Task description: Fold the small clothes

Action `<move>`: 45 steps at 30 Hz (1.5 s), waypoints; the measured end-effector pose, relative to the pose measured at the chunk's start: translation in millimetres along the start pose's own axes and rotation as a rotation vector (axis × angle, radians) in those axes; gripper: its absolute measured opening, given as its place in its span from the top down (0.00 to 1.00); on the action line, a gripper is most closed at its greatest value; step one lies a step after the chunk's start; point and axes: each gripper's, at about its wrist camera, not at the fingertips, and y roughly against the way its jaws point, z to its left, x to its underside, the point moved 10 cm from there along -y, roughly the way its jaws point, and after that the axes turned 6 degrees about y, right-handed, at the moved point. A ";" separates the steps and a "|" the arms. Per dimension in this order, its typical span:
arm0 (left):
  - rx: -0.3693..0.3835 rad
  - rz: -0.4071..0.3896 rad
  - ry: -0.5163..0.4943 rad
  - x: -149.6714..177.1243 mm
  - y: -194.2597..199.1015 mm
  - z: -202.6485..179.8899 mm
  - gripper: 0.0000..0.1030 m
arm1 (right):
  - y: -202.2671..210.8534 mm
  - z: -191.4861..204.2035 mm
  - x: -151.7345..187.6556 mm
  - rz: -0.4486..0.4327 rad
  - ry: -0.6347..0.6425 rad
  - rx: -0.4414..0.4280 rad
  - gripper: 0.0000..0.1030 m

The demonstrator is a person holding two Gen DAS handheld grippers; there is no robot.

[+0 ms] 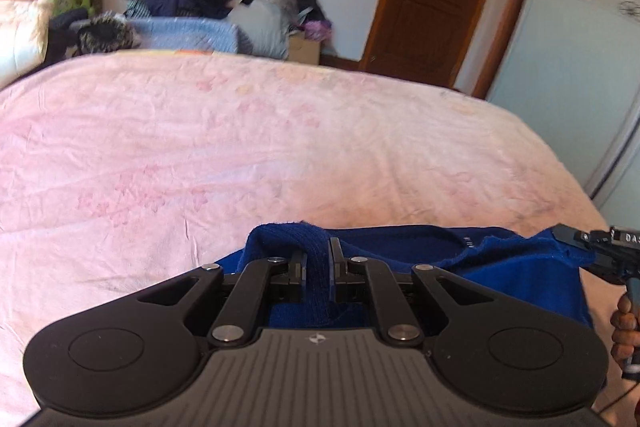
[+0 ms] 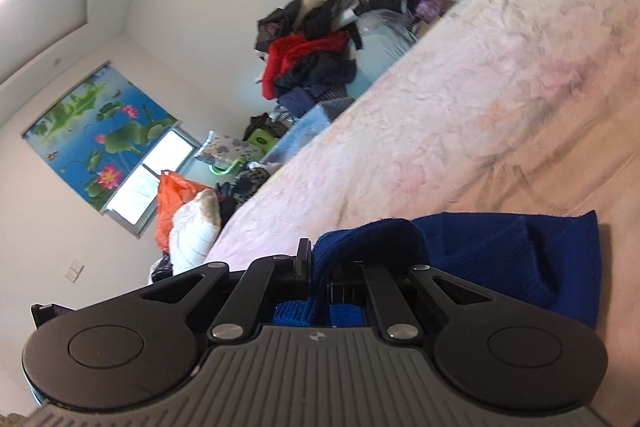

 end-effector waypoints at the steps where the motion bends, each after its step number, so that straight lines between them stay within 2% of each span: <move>1: -0.003 0.017 0.013 0.1 -7.8 3.3 0.90 | -7.1 -5.9 1.7 0.012 -0.011 0.012 0.90; 6: 0.012 0.063 0.090 -1.7 -26.4 14.5 0.89 | -29.1 -29.7 6.3 0.038 -0.083 0.061 0.81; 7: 0.021 0.070 0.104 -2.8 -27.8 15.7 0.89 | -30.5 -33.8 6.2 0.035 -0.098 0.062 0.71; 9: 0.037 0.087 0.137 -6.1 -31.8 18.8 0.88 | -31.9 -38.3 5.6 0.026 -0.114 0.070 0.61; 10: 0.047 0.099 0.159 -6.8 -33.9 20.8 0.88 | -31.9 -40.3 5.1 0.018 -0.113 0.085 0.56; 14: 0.090 0.152 0.297 -8.7 -43.2 34.4 0.87 | -27.3 -41.3 -0.7 -0.025 -0.102 0.127 0.48; 15: 0.106 0.159 0.336 -8.7 -43.3 38.2 0.86 | -25.4 -39.2 -2.1 -0.037 -0.084 0.143 0.43; 17: 0.145 0.170 0.408 -9.2 -42.7 44.4 0.84 | -22.8 -28.3 -3.1 -0.047 -0.014 0.166 0.42; 18: 0.162 0.173 0.440 -10.1 -43.0 46.6 0.78 | -23.3 -21.6 -2.3 -0.043 0.027 0.170 0.41; 20: 0.192 0.163 0.502 -13.7 -42.3 52.4 0.59 | -28.5 -8.6 0.7 -0.014 0.098 0.155 0.40; 21: 0.203 0.145 0.536 -16.6 -40.6 55.6 0.35 | -32.8 -3.0 3.0 0.005 0.123 0.142 0.37; 22: 0.215 0.126 0.573 -19.7 -38.5 59.2 0.17 | -37.2 2.6 5.5 0.030 0.148 0.127 0.33; 24: 0.237 0.081 0.634 -28.3 -32.3 65.2 0.16 | -46.1 7.6 13.2 0.073 0.192 0.129 0.29; 25: 0.232 0.060 0.623 -31.9 -27.9 65.1 0.16 | -49.1 7.3 16.1 0.087 0.214 0.151 0.29; 27: 0.170 0.020 0.515 -37.2 -17.3 60.1 0.16 | -52.7 2.2 19.3 0.106 0.244 0.222 0.30; 28: 0.131 0.011 0.440 -36.3 -12.8 54.5 0.16 | -52.5 -0.4 19.8 0.106 0.255 0.256 0.30; 30: 0.047 -0.002 0.245 -27.5 -5.1 38.1 0.16 | -48.5 2.8 19.9 0.092 0.267 0.269 0.30; 32: -0.091 -0.032 0.024 -10.9 -0.4 22.7 0.16 | -43.0 10.0 23.7 0.083 0.296 0.264 0.29; 35: -0.315 -0.090 -0.299 19.6 -1.4 4.9 0.16 | -42.8 17.3 36.8 0.130 0.379 0.266 0.16; 36: -0.369 -0.102 -0.376 29.2 -3.6 1.6 0.16 | -45.2 15.3 42.2 0.161 0.427 0.297 0.12; 37: -0.406 -0.106 -0.434 37.7 -6.0 -0.1 0.16 | -45.8 11.5 45.6 0.175 0.490 0.362 0.15; 39: -0.445 -0.096 -0.472 50.8 -6.4 2.3 0.16 | -40.2 12.4 46.9 0.170 0.553 0.434 0.16; 41: -0.422 -0.090 -0.430 57.5 1.8 5.7 0.16 | -27.2 23.5 47.3 0.137 0.570 0.450 0.12; 43: -0.381 -0.078 -0.362 64.3 11.5 9.6 0.16 | -15.9 40.2 54.8 0.116 0.613 0.412 0.06; 45: -0.375 -0.075 -0.316 72.9 19.9 11.8 0.16 | -11.6 51.6 70.4 0.140 0.666 0.373 0.03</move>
